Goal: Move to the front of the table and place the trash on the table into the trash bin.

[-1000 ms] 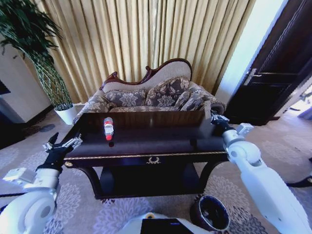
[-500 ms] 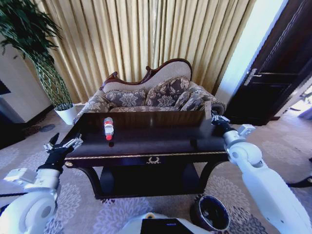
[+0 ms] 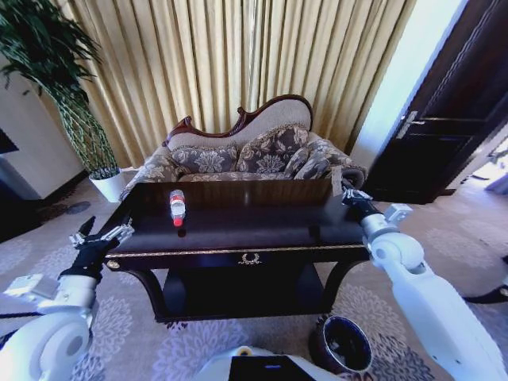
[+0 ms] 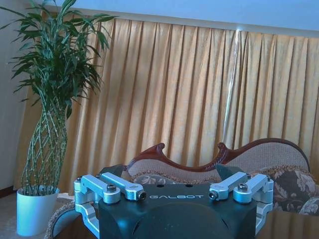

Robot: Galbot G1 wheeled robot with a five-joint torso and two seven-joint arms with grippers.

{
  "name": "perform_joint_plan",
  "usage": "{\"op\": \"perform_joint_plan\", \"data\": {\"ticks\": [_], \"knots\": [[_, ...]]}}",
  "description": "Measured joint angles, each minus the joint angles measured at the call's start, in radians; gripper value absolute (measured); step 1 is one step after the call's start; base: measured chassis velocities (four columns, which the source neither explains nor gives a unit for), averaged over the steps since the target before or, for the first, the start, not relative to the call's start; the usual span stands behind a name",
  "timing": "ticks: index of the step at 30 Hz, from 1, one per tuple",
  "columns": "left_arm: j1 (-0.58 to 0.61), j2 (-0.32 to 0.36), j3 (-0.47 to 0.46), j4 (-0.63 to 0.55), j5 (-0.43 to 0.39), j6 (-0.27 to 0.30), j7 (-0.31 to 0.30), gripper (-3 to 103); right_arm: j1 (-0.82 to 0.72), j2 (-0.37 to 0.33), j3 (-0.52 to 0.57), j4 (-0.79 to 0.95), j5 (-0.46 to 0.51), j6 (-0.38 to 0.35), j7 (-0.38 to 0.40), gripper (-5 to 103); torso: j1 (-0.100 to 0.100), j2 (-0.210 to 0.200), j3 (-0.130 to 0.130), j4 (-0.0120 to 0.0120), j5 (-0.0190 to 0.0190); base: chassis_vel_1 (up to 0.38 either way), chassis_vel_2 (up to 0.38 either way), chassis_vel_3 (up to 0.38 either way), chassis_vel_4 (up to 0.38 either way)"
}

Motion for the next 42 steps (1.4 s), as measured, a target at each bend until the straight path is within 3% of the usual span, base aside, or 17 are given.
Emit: {"op": "perform_joint_plan", "data": {"ticks": [42], "knots": [[0.004, -0.014, 0.001, -0.010, 0.002, -0.004, 0.000, 100, 0.017, 0.021, -0.060, -0.019, -0.055, 0.026, -0.005, 0, 0.000, 0.000, 0.000, 0.0001, 0.0000, 0.129, -0.130, -0.129, 0.131]]}}
